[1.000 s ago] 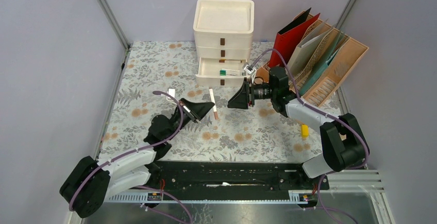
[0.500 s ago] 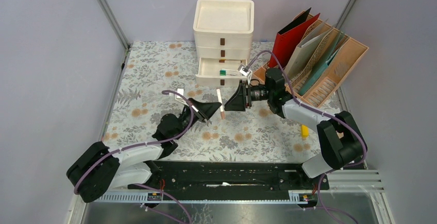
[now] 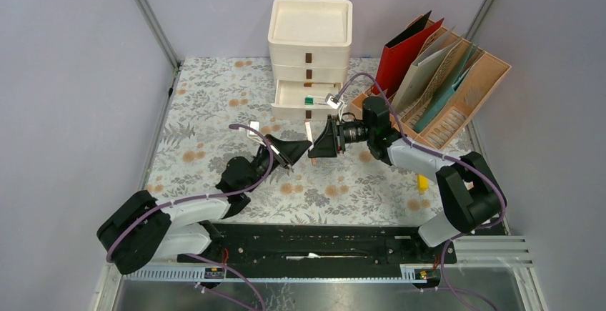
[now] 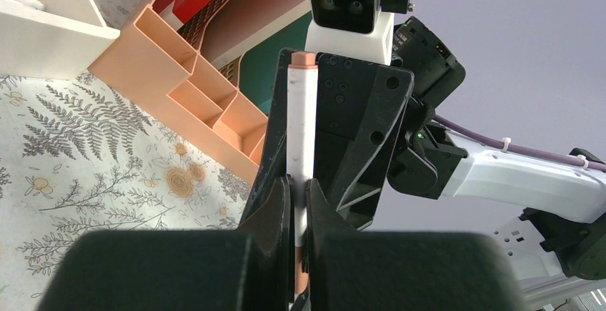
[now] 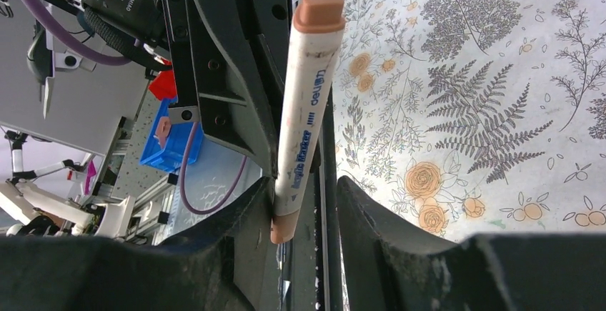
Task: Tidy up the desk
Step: Pick up the stationery from the center of the board, then place the stationery in the drawer.
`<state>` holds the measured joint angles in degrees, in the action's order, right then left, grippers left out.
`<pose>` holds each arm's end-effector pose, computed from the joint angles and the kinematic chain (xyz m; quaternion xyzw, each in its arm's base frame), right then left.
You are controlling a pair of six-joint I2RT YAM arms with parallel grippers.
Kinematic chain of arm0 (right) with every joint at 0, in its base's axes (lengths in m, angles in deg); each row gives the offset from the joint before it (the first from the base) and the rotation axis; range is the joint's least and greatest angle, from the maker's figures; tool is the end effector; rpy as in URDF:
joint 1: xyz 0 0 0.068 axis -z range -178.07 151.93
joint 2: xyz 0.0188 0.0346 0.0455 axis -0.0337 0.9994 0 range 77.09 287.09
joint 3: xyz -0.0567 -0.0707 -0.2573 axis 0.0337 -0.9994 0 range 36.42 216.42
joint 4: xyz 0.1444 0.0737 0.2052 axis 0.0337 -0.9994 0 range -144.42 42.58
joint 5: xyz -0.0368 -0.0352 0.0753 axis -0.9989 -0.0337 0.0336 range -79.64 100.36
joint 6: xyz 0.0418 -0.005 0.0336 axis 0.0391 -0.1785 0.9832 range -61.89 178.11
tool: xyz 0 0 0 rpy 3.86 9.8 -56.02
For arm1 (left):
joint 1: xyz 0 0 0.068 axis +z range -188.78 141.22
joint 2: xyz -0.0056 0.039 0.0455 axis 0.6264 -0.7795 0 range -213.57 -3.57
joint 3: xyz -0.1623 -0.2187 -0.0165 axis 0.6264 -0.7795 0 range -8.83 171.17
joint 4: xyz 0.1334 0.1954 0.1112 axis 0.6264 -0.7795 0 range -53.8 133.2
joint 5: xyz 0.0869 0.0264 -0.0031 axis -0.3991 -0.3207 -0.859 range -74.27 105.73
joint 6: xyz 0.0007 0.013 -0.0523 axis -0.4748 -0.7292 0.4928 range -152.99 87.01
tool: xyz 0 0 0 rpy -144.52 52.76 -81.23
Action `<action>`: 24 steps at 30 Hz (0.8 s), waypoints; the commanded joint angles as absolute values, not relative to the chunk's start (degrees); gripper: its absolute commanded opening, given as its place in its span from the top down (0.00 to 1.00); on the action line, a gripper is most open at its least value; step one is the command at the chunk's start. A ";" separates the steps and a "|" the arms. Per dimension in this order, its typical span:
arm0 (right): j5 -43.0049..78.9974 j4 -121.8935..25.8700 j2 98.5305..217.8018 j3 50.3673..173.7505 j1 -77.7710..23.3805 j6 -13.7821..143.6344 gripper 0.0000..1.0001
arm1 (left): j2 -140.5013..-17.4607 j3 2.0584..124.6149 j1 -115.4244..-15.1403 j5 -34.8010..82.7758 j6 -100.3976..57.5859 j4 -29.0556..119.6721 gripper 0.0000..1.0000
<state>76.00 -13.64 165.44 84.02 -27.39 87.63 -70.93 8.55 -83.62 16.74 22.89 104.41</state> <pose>0.2677 0.1876 0.2521 -0.3581 0.6299 0.6272 0.2857 0.1622 -0.1621 0.2295 -0.0542 0.6322 -0.5987 0.4888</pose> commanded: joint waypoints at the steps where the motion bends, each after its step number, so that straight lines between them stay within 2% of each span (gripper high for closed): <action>1: 77.06 -10.98 165.90 84.68 -28.15 88.17 0.57 | -71.95 11.11 -84.13 15.97 21.75 109.12 1.00; 3: 76.97 -10.87 165.89 84.68 -28.17 88.22 0.60 | -72.48 11.18 -84.22 16.20 21.76 109.79 1.00; 5: 76.90 -10.91 166.05 84.74 -28.14 88.28 0.68 | -72.81 11.21 -84.22 16.51 21.66 110.06 1.00; 6: 76.76 -10.92 166.03 84.78 -28.15 88.33 0.75 | -72.84 11.21 -84.22 16.63 21.61 110.09 1.00; 7: 76.61 -10.93 166.10 84.78 -28.13 88.16 0.86 | -72.81 11.25 -84.16 16.68 21.48 109.90 1.00; 9: 75.85 -11.09 166.07 84.76 -28.19 87.88 1.00 | -72.14 11.27 -84.22 16.65 21.00 108.79 0.92; 13: 75.69 -14.80 165.82 85.62 -28.13 84.73 1.00 | -67.88 11.55 -84.22 16.15 17.64 102.88 0.61; 17: 75.17 -25.17 165.15 88.45 -28.16 74.41 1.00 | -61.18 12.05 -84.14 15.93 10.85 93.18 0.22; 18: 74.76 -28.79 164.95 89.38 -28.18 70.99 1.00 | -58.98 12.29 -84.13 14.48 9.55 89.94 0.19; 22: 70.55 -43.87 163.49 93.02 -28.20 56.15 1.00 | -50.38 13.73 -83.88 8.98 9.55 74.84 0.19; 23: 68.98 -48.04 163.26 94.26 -28.18 52.14 1.00 | -48.40 14.22 -83.80 7.76 3.96 71.46 0.06; 24: 67.06 -52.59 163.23 95.76 -28.19 47.87 1.00 | -46.63 14.65 -83.65 6.59 -0.40 68.08 0.02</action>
<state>72.86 -34.40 165.73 89.88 -27.74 67.39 -52.70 11.22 -83.95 12.79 11.09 83.10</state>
